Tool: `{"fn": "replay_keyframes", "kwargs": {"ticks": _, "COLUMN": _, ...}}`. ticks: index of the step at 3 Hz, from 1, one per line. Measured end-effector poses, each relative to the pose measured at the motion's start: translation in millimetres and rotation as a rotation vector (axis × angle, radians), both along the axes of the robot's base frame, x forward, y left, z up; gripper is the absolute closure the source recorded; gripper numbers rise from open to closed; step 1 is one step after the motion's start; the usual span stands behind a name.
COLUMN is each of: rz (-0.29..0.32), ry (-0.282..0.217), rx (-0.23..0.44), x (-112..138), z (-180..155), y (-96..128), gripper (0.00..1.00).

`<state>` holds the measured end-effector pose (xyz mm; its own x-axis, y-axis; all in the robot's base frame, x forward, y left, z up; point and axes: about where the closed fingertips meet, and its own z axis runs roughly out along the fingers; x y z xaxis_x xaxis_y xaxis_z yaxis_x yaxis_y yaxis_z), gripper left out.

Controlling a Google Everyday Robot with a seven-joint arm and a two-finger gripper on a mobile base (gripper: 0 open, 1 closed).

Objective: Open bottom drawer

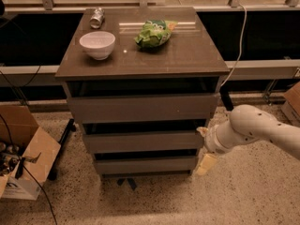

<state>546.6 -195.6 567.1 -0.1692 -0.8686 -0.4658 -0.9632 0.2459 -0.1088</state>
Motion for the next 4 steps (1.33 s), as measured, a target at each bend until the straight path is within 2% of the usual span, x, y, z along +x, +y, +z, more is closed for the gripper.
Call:
{"fn": "replay_keyframes", "kwargs": {"ticks": 1, "rz": -0.031, "ry": 0.034, "rx": 0.003, "x": -1.2, "z": -26.3, "y": 4.5, "gripper": 0.0}}
{"fn": "replay_keyframes", "kwargs": {"ticks": 2, "rz": -0.036, "ry": 0.039, "rx": 0.013, "x": 6.1, "z": -62.1, "y": 10.2, "gripper": 0.0}}
{"fn": "replay_keyframes", "kwargs": {"ticks": 4, "rz": -0.036, "ry": 0.079, "rx": -0.013, "x": 31.4, "z": -141.7, "y": 2.6, "gripper": 0.0}}
